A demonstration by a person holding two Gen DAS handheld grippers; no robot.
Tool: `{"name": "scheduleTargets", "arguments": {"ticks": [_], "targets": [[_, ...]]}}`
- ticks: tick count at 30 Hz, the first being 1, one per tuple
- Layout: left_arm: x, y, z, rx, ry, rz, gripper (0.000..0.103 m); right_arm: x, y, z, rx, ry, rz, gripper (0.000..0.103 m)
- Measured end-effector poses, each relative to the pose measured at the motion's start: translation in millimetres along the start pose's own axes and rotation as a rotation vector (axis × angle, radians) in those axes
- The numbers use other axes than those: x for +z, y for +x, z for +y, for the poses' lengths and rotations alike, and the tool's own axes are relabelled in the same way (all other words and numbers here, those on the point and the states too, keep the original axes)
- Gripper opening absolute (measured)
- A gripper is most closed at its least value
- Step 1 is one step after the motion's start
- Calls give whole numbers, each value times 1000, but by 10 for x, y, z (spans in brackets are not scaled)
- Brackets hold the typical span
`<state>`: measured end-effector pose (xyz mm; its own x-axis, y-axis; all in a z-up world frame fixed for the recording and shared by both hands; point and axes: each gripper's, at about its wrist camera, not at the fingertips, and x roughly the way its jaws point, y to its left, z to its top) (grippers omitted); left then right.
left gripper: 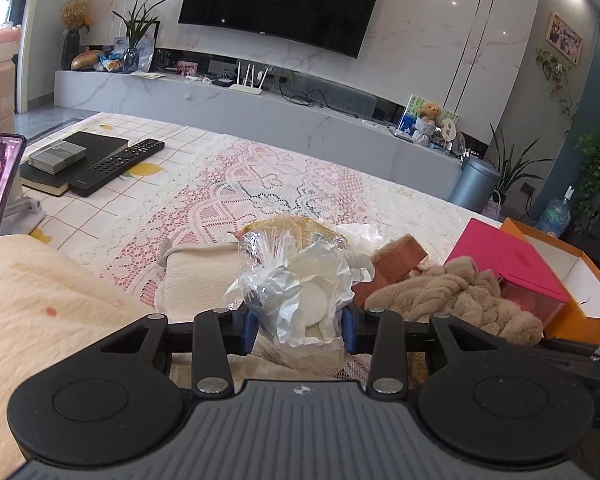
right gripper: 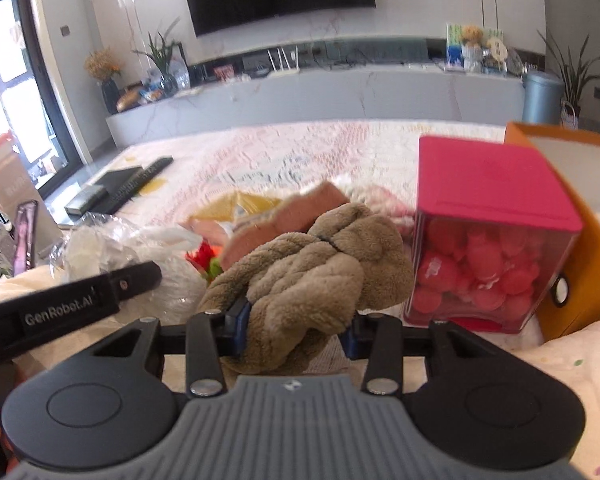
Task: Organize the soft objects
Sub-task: 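Grasp the white tissue bag with the left tool while the right tool grasps the brown towel, then carry the bag and brown towel into the orange box and open both tools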
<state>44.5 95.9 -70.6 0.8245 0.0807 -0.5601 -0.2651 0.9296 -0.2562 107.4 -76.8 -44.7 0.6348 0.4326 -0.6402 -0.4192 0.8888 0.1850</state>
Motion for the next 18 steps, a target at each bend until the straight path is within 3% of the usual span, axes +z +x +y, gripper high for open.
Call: {"name": "scheduleTargets", "arguments": {"ticks": [8,18], "targets": [[48,-260,-132,-41,0,-52,45,133,-421,-201,-17,32,-118,43],[214,-388,-717,-209,58,-109,45,321,-1003,-628,-57,44,-227,43]]}}
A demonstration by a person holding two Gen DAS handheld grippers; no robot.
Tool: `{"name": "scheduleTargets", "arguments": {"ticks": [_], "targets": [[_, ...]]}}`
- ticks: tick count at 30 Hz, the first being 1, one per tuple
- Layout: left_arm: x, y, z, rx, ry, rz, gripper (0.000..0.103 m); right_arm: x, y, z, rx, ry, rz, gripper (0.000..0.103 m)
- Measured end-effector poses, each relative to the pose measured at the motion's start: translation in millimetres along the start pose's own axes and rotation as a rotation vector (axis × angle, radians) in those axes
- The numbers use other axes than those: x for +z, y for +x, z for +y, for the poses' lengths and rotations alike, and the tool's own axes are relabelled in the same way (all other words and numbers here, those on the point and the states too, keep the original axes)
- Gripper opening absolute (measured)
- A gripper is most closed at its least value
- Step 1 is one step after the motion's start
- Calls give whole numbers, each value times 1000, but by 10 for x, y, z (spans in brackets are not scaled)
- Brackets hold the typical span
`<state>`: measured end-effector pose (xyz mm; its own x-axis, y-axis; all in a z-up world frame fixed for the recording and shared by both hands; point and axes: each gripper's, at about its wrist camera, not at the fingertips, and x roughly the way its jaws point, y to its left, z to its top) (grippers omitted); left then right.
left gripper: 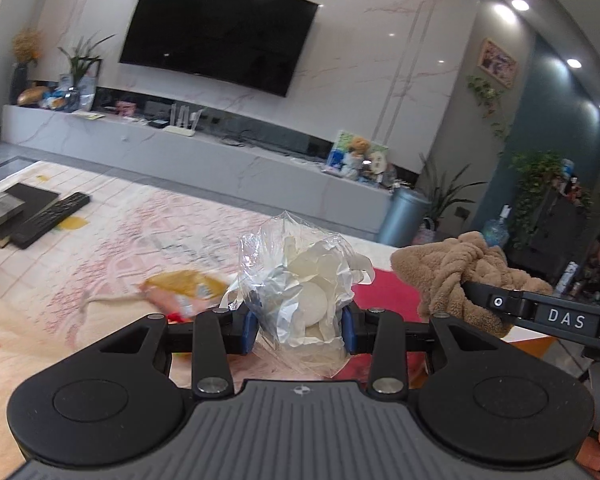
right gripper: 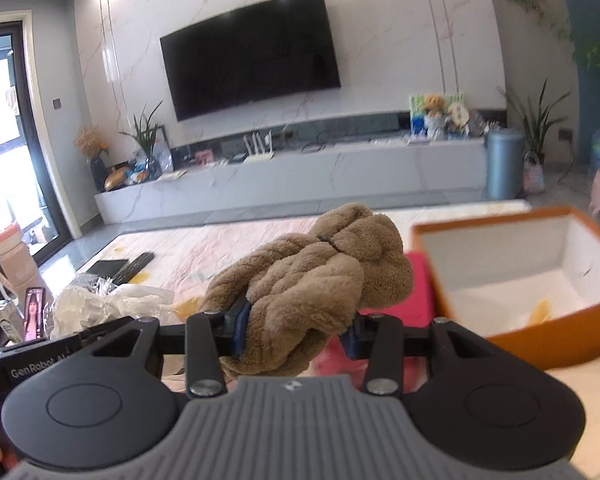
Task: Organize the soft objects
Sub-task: 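Carry the bag and brown towel into the orange box and open both tools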
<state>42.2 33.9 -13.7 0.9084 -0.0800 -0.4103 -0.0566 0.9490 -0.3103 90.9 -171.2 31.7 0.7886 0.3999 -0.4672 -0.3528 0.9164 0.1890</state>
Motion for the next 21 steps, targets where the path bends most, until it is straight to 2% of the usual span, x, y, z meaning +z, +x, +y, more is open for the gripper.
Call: {"name": "scheduleTargets", "arguments": {"ticks": [3,12,21], "targets": [[51,79,-203,-60,19,0,45,116,-89,-179,-9,-13,-6,44],[243,427,-880,-217,123,10,45,426,-289,-717,-79,-169,29,44],[372,910,-1444,-306,223,63,45,687,-169,-1290,-154,-230,99,44]]}}
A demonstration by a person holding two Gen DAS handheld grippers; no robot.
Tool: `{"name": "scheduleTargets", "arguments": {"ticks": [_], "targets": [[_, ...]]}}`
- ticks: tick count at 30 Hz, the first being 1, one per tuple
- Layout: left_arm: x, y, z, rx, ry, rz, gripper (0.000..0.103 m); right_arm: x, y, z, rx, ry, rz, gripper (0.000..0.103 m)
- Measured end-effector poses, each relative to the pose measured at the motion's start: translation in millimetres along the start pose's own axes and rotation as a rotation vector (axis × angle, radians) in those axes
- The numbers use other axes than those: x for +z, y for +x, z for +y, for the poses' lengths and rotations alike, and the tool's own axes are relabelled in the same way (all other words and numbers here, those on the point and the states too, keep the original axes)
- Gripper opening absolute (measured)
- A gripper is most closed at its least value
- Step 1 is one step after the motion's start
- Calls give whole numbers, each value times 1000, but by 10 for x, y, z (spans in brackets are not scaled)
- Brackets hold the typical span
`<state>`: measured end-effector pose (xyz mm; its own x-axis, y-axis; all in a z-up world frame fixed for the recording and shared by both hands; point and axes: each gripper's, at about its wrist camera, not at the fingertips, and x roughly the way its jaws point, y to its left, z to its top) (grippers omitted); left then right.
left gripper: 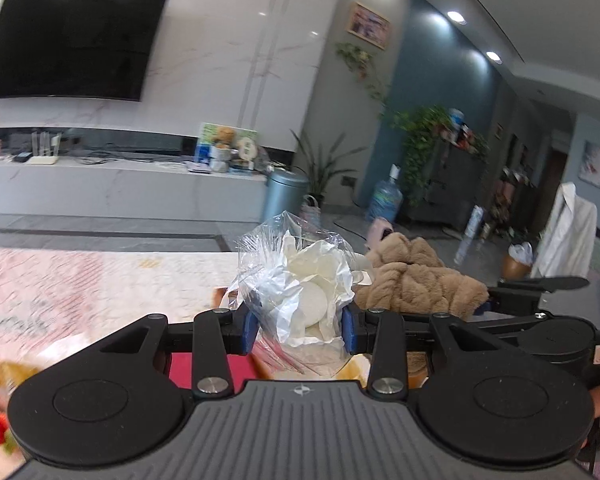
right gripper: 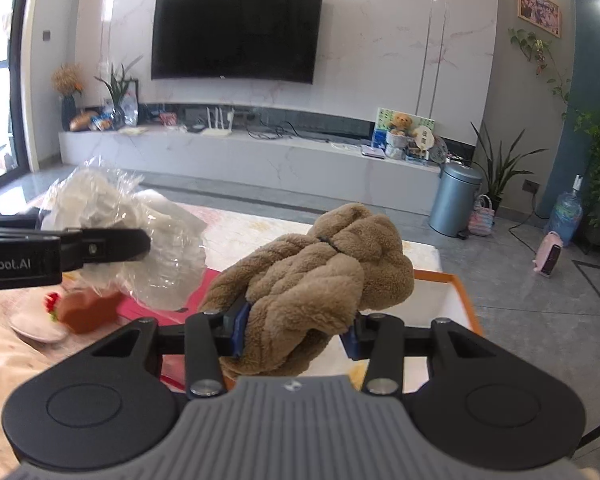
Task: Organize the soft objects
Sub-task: 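Carry the bag and brown towel into the orange box and open both tools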
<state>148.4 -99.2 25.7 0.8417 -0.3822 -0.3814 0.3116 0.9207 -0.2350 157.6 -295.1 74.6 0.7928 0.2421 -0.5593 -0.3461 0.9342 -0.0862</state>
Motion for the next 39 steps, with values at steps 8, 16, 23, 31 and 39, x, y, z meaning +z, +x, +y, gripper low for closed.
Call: {"name": "scheduleTargets", "arguments": {"ticks": [8,16,23,31,39], "targets": [[14,550,-163,-40,30,107,45,14,371,-398,-24,-98,114,45],[-58,1115,-277,-34,95,206,45,-4,923,-766,-2,-139,243,45],[-194,1502,-232,6,134,277,45,-57,1526,-855,26,-217,366,46],[-324,1811,-173,23,157,386,45,-164,1923,-857,70,-245,463,48],[-400,1799,-79,24,126,441,52,-220,2104,-841,81,-259,525,52]]}}
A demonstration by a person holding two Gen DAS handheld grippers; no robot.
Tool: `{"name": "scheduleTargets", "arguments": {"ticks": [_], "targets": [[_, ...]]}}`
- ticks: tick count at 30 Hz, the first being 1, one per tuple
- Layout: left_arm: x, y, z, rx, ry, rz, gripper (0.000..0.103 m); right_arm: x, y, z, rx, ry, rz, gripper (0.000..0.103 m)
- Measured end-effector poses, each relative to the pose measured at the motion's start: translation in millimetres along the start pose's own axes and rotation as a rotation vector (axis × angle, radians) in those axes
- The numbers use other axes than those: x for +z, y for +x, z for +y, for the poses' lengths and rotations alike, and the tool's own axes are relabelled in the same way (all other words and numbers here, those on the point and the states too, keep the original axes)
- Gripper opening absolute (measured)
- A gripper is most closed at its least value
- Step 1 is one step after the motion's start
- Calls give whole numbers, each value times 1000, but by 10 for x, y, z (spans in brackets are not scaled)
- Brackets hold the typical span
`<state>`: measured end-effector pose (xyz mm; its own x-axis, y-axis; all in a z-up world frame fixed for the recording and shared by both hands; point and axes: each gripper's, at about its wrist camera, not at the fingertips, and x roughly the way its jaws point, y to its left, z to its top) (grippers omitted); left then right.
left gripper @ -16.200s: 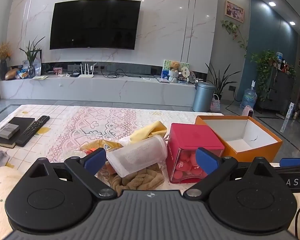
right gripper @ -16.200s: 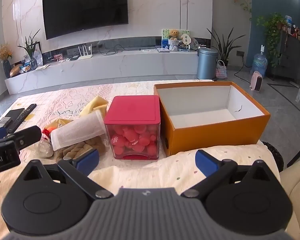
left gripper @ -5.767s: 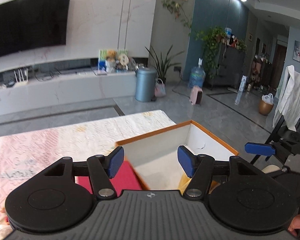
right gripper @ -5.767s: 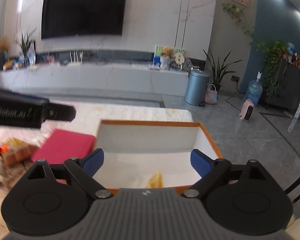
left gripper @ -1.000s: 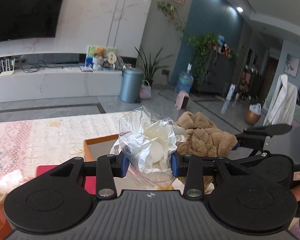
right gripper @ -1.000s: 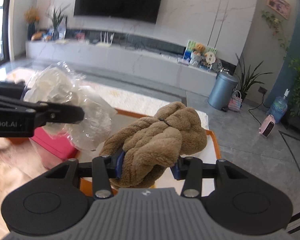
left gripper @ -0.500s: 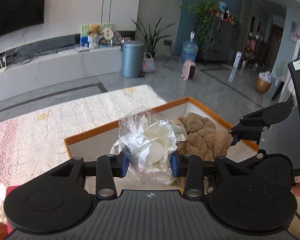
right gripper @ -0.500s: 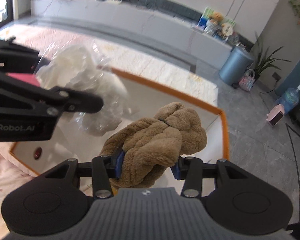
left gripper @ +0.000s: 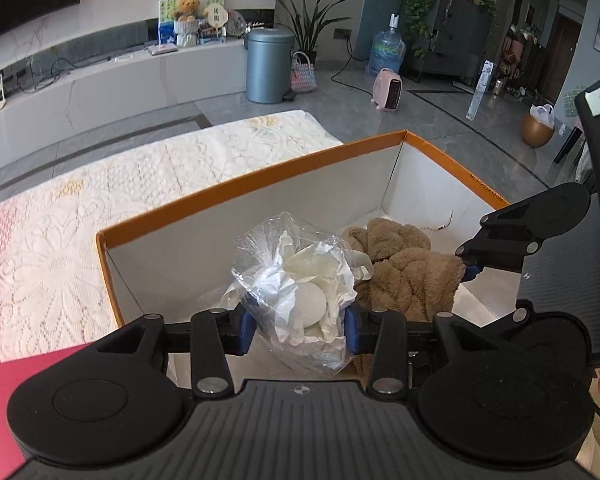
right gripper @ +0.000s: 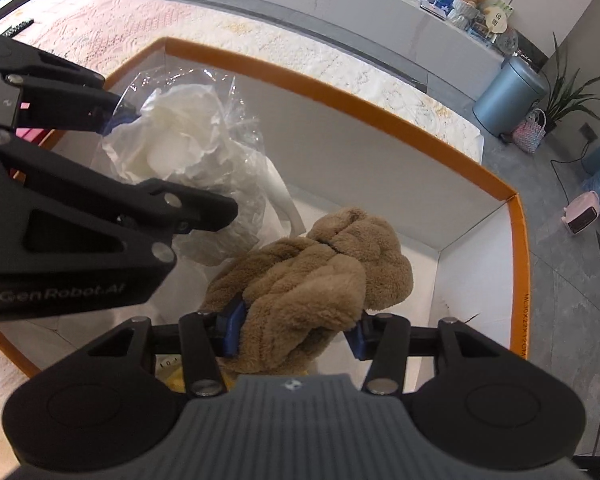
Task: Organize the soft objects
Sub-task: 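Carry the bag and brown towel into the orange box and open both tools, then move both open tools back toward the bread-shaped plush on the bed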
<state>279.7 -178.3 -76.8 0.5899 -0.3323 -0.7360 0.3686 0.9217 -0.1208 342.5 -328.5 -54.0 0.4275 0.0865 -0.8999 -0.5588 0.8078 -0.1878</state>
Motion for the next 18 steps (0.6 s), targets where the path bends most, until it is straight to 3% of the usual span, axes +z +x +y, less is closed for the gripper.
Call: {"name": "scheduleTargets", "arguments": {"ticks": [5,9,12,18], "targets": [[29,-112,33,-15,-22,-17,64,-11,-32,18,-27,-9,4,63],[94,-226,29,-30,-31,-51,78,-16,-92,9,-59,-10,-12,85],[112,-364,49,-39,-43,-89,83,-35,-171,49,-71,-20,-9,85],[154,-611,31,-38,-40,-146,85,-95,-355,197,-122,-67,-6,85]]}}
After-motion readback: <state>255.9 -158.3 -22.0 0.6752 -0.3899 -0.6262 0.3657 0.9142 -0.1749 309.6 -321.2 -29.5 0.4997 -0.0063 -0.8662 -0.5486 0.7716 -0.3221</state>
